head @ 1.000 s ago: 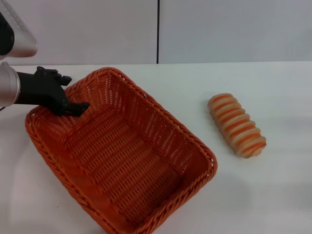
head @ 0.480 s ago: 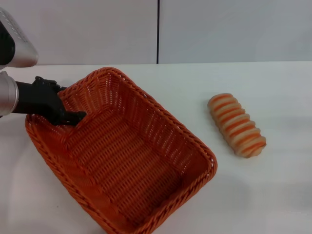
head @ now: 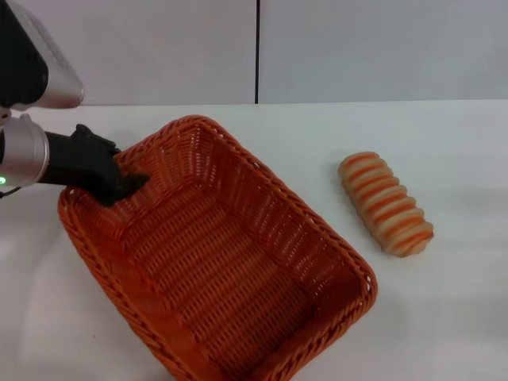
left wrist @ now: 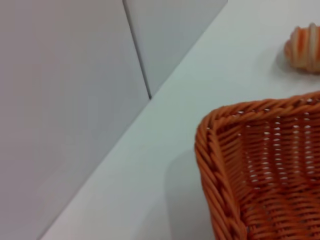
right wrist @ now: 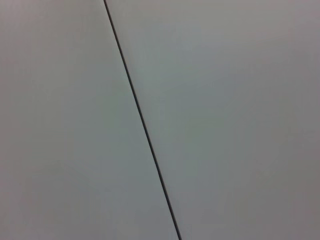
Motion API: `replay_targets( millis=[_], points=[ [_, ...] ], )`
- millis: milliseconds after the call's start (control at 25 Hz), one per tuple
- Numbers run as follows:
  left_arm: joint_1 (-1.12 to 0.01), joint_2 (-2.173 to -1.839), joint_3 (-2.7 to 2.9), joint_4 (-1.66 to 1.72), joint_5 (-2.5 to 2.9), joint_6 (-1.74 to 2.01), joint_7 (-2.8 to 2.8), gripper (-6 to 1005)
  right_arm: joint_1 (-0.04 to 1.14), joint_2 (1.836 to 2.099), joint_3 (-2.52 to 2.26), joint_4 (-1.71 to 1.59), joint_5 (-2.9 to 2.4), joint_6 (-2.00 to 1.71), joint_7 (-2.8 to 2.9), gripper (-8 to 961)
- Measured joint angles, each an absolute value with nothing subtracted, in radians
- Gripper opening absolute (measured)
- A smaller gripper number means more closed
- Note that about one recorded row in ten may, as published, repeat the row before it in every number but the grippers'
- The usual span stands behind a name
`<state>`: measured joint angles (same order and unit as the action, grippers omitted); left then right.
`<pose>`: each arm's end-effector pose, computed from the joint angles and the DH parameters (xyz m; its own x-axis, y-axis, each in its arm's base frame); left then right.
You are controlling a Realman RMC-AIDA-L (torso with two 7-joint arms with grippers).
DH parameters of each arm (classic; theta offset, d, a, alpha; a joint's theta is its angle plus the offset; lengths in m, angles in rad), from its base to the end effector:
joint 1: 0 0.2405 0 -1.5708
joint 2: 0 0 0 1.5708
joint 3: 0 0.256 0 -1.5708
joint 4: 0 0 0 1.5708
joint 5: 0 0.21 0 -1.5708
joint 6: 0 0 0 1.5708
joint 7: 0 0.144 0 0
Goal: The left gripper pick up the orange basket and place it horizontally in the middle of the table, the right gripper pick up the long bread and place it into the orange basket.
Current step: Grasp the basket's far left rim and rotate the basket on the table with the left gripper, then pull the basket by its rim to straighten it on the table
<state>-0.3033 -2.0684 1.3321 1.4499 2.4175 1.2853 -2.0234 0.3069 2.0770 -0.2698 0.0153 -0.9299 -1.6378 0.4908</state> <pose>-0.2361 0.3371 0.0258 0.9254 0.3657 -0.0999 0.2706 -0.8218 -0.5014 0.3641 0.2550 0.0616 0.4629 0.3800 -0.8008 -0.8716 0.0305 -0.4893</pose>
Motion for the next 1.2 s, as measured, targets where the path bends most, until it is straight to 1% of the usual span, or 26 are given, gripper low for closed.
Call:
replay_targets(
  millis=[160, 280, 400, 600, 680, 800, 920, 1040, 1120, 1160, 1200],
  points=[
    [-0.301, -2.069, 1.34, 1.472, 2.417, 1.263, -2.049, 527, 0.308, 2.076, -0.27, 0.015, -0.931, -1.638, 0.491, 605],
    [-0.286, -2.069, 1.345, 1.489, 2.409, 1.23, -2.066, 284, 0.306, 2.076, -0.266, 0.014, -0.931, -1.642, 0.491, 604],
    [-0.289, -2.069, 1.34, 1.491, 2.401, 1.226, -2.137, 231, 0.305, 2.075, -0.266, 0.014, -0.931, -1.645, 0.491, 603],
    [-0.294, -2.069, 1.327, 1.505, 2.361, 1.205, -2.273, 229, 0.307, 2.075, -0.266, 0.014, -0.931, -1.646, 0.491, 601],
    [-0.255, -2.068, 1.324, 1.51, 2.233, 1.135, -2.355, 226, 0.312, 2.075, -0.267, 0.014, -0.931, -1.645, 0.491, 600],
    [-0.24, -2.067, 1.324, 1.507, 2.203, 1.115, -2.363, 218, 0.316, 2.075, -0.269, 0.012, -0.931, -1.644, 0.491, 599],
    [-0.196, -2.066, 1.319, 1.505, 2.176, 1.049, -2.406, 206, 0.326, 2.074, -0.27, 0.007, -0.931, -1.641, 0.491, 597],
    [-0.185, -2.066, 1.314, 1.505, 2.174, 1.031, -2.419, 193, 0.337, 2.074, -0.27, 0.007, -0.931, -1.638, 0.492, 596],
    [-0.131, -2.066, 1.298, 1.503, 2.168, 0.951, -2.437, 184, 0.351, 2.074, -0.271, 0.006, -0.931, -1.636, 0.492, 595],
    [-0.131, -2.066, 1.298, 1.503, 2.168, 0.951, -2.437, 179, 0.357, 2.073, -0.271, 0.006, -0.931, -1.635, 0.492, 595],
    [-0.106, -2.067, 1.304, 1.504, 2.165, 0.92, -2.443, 175, 0.362, 2.073, -0.272, 0.004, -0.931, -1.634, 0.492, 594]
  ],
)
